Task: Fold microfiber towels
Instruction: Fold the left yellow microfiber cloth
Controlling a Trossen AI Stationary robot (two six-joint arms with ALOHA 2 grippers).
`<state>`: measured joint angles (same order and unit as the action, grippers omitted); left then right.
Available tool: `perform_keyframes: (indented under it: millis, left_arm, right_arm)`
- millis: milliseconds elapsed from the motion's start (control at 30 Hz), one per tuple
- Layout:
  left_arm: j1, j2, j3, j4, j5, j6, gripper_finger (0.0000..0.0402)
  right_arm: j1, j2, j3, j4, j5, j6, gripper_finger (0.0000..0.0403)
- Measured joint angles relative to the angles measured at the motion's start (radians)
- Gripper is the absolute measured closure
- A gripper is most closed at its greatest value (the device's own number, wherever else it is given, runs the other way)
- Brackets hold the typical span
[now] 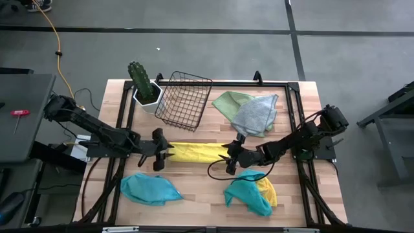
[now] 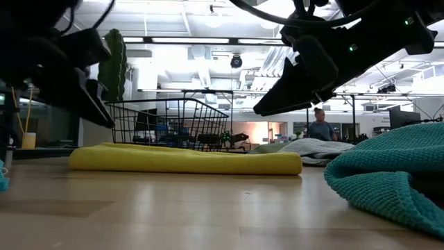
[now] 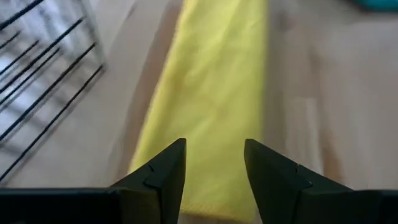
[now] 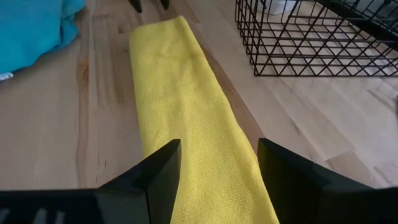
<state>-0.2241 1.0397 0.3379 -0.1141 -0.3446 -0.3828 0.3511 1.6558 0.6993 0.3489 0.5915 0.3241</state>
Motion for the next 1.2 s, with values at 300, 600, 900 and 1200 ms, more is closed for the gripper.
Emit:
perform_keyframes:
  millis: [300,600,900,1200]
  left_arm:
    - [-0.064,0.001,0.182,-0.494,0.038,-0.143,0.0314]
    - [-0.043,0.108,0.092,-0.454,0.054,-0.149,0.0393]
    - [0.026,0.244,0.093,-0.339,0.117,-0.043,0.0401]
    - [0.02,0.227,0.086,-0.329,0.111,-0.04,0.0401]
  right_arm:
    - [0.0,0.0,0.0,-0.001,0.0,-0.009,0.0199]
    - [-0.012,0.0,0.003,-0.014,-0.009,0.204,0.0199]
    - [-0.057,-0.014,0.203,-0.681,-0.282,0.67,0.0199]
    - [-0.074,-0.015,0.143,-0.657,-0.43,0.892,0.0199]
